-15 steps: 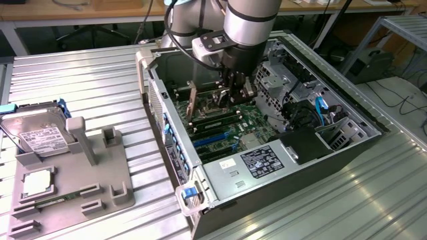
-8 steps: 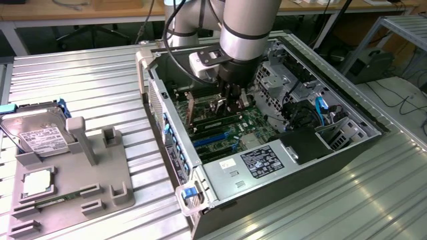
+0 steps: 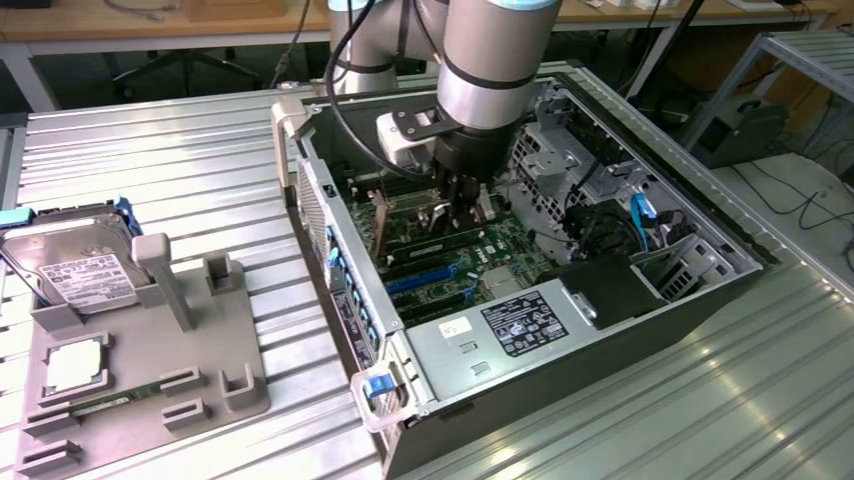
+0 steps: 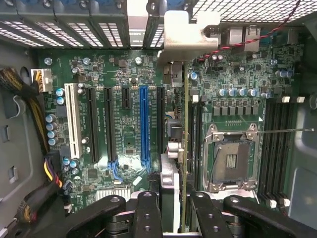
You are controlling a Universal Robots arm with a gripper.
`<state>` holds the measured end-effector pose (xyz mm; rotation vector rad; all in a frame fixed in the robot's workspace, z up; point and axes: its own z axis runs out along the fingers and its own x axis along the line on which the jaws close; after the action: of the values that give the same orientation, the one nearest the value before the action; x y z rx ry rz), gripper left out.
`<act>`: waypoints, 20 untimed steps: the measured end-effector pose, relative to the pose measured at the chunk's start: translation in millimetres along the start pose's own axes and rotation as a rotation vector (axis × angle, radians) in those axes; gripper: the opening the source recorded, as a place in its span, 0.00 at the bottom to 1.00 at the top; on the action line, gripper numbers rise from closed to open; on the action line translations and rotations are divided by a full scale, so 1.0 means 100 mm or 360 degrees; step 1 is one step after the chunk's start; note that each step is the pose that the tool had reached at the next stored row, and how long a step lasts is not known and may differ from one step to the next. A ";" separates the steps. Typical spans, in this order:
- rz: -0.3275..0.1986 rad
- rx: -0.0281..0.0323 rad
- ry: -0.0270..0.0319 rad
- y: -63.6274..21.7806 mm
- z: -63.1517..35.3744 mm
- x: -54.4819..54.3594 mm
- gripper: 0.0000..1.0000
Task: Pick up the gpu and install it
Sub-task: 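Insert the gpu into the slot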
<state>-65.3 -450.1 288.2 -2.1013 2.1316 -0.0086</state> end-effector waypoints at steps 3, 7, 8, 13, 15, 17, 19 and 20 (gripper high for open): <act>0.0000 -0.00002 0.00003 0.022 0.018 0.01 0.28; 0.0000 -0.00001 0.00001 0.031 0.036 0.04 0.28; 0.0000 0.00000 0.00000 0.034 0.040 0.04 0.28; 0.0000 -0.00002 0.00003 0.039 0.065 0.07 0.28; 0.0000 -0.00002 0.00001 0.040 0.072 0.09 0.28; 0.0000 -0.00001 0.00001 0.041 0.079 0.11 0.28; 0.0000 -0.00002 0.00002 0.043 0.089 0.14 0.28; 0.0000 -0.00001 0.00000 0.043 0.092 0.15 0.28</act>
<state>-68.7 -463.8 277.1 -2.1014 2.1316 -0.0085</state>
